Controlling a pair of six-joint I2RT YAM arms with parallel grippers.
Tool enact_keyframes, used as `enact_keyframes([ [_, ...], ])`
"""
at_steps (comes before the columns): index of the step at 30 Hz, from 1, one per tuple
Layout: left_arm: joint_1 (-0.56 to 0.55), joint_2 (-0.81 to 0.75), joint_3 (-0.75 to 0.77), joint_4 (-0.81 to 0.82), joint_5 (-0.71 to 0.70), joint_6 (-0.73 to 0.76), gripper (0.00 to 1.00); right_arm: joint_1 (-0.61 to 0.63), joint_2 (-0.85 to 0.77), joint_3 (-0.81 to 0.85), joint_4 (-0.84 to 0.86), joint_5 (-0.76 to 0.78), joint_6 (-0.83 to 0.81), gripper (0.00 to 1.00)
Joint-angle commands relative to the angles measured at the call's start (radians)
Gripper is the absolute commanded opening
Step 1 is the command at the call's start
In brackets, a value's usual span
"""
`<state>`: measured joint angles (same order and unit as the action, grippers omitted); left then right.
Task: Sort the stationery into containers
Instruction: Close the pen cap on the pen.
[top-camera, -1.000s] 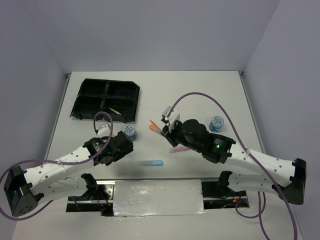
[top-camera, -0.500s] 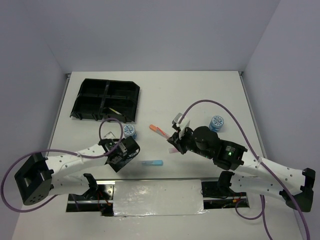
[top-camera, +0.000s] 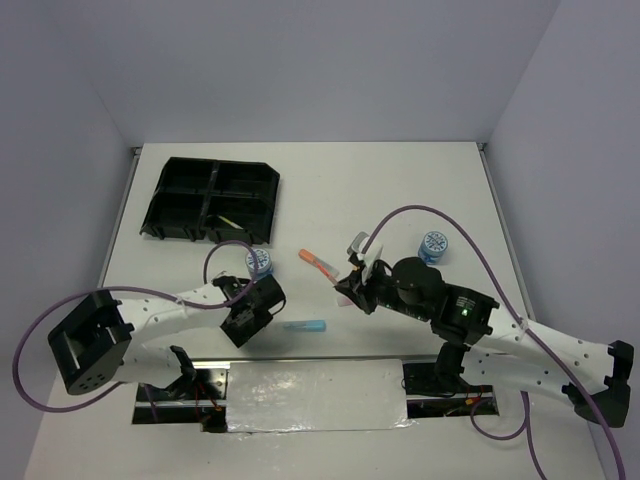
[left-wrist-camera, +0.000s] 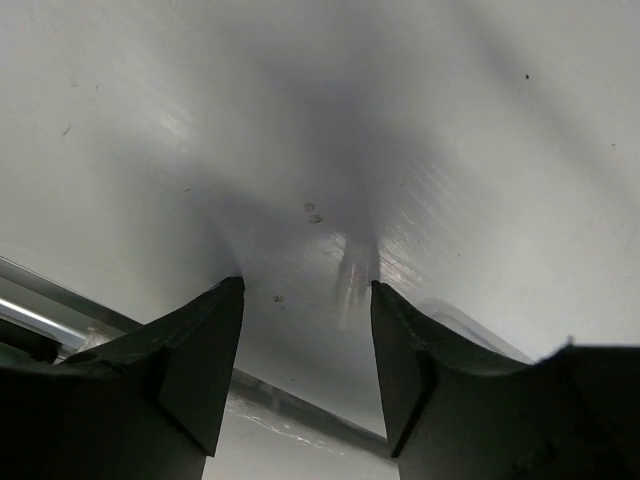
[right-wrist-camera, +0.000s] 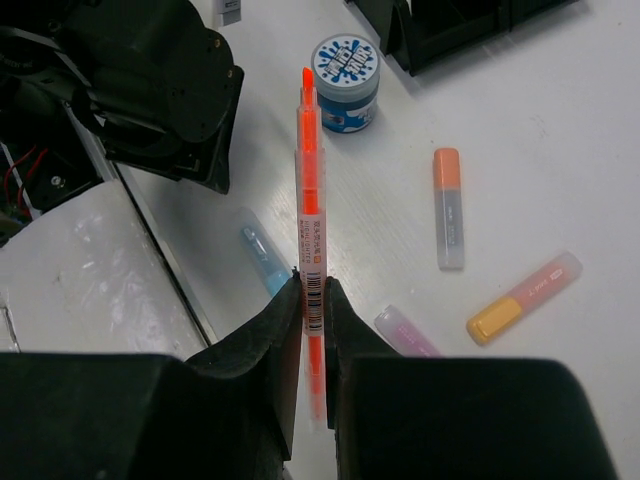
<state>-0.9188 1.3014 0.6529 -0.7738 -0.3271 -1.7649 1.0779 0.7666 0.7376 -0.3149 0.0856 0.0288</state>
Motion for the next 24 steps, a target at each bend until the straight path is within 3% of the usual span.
enact_keyframes([
  [1,-0.003,0.030,0.021,-0.025,0.028,-0.033,0.64,0.011,-0.032,-0.018,0.051,-0.018,-0.001,0.00],
  [2,-0.005,0.038,0.019,-0.021,0.033,-0.027,0.61,0.013,-0.033,-0.021,0.051,-0.018,-0.004,0.00],
  [10,-0.003,0.159,0.074,-0.032,0.059,0.005,0.60,0.024,-0.044,-0.026,0.054,-0.018,-0.009,0.00],
  [17,-0.003,0.199,0.062,0.002,0.086,0.028,0.34,0.034,-0.062,-0.033,0.059,-0.023,-0.009,0.00],
  [24,-0.003,0.145,0.022,0.002,0.073,0.022,0.33,0.039,-0.052,-0.029,0.057,-0.029,-0.015,0.00],
])
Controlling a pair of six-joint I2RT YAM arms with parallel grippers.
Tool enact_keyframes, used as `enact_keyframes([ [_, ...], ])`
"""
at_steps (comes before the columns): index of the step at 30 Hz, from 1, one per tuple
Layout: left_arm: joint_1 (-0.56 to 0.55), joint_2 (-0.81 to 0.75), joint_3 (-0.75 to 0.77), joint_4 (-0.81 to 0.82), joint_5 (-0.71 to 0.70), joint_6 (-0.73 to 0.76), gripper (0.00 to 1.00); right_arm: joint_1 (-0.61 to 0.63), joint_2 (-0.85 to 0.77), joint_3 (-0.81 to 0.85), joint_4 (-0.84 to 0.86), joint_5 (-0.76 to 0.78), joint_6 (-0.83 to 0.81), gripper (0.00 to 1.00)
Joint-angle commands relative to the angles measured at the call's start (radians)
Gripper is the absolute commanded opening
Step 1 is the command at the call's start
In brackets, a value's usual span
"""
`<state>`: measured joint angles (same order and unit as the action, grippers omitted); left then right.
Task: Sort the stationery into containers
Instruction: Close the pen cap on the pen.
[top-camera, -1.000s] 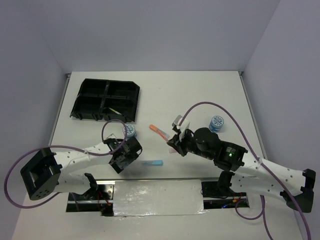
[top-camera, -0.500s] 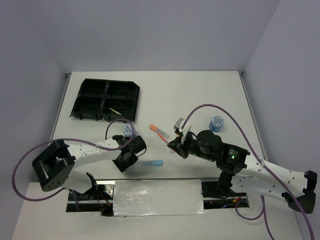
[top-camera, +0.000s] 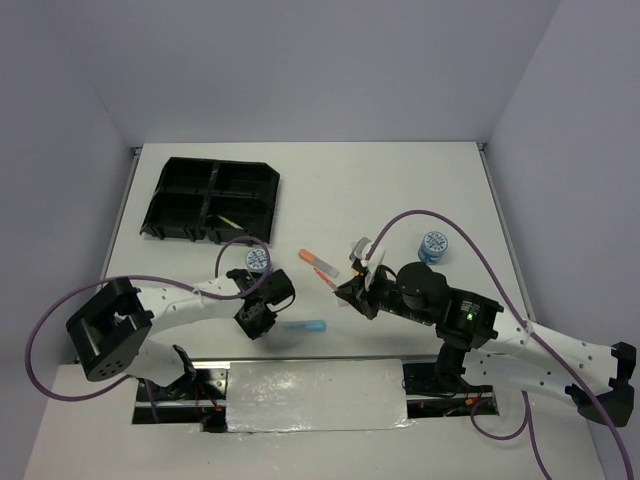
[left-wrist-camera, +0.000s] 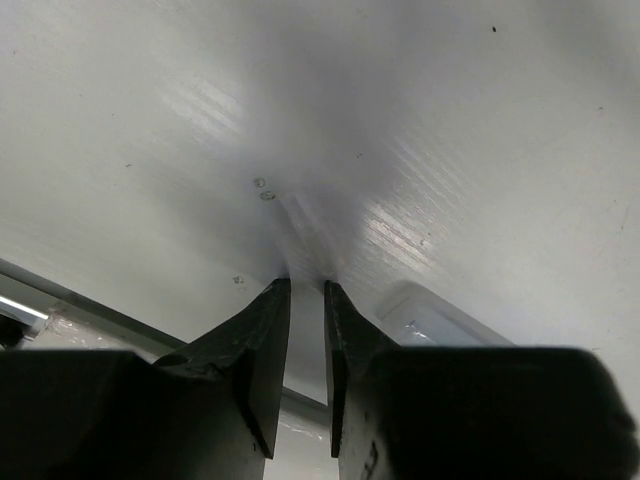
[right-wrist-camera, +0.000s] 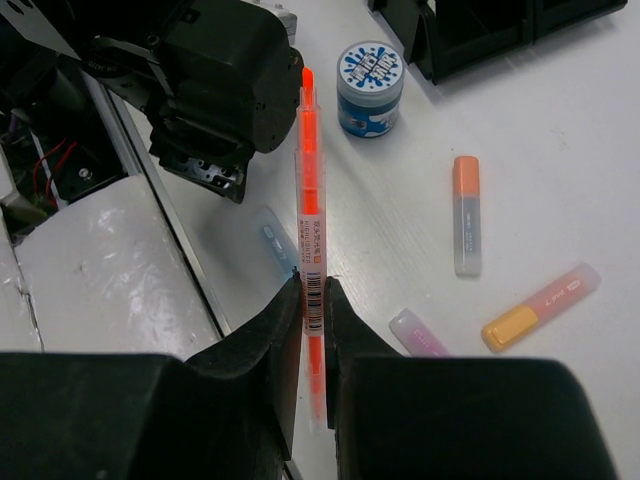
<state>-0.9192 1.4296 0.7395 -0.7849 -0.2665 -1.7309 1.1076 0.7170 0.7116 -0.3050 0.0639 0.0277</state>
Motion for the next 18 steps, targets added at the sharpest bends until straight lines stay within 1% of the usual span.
enact_keyframes([
  [1,-0.003,0.006,-0.065,0.012,0.006,-0.006,0.34,0.009,-0.001,0.000,0.047,-0.009,-0.014,0.00],
  [3,-0.003,-0.021,-0.060,0.006,-0.003,0.004,0.35,0.011,0.006,0.000,0.046,-0.012,-0.015,0.00],
  [6,-0.003,-0.057,-0.040,-0.019,-0.030,0.025,0.40,0.011,0.007,0.002,0.046,-0.015,-0.018,0.00],
  [9,-0.001,-0.095,-0.019,-0.066,-0.066,0.021,0.52,0.011,0.013,0.003,0.047,-0.021,-0.018,0.00],
  [10,-0.003,-0.109,-0.014,-0.086,-0.088,0.013,0.60,0.011,0.016,0.003,0.047,-0.021,-0.018,0.00],
  [11,-0.001,-0.135,-0.006,-0.089,-0.099,0.014,0.64,0.011,0.019,0.005,0.046,-0.021,-0.018,0.00],
  [12,-0.001,-0.147,-0.003,-0.093,-0.111,0.010,0.70,0.011,0.021,0.006,0.046,-0.024,-0.018,0.00],
  [17,0.002,-0.218,0.023,-0.086,-0.194,0.011,0.75,0.012,0.029,0.005,0.047,-0.027,-0.018,0.00],
  [18,0.005,-0.222,0.027,-0.086,-0.201,0.008,0.82,0.011,0.032,0.006,0.047,-0.029,-0.018,0.00],
])
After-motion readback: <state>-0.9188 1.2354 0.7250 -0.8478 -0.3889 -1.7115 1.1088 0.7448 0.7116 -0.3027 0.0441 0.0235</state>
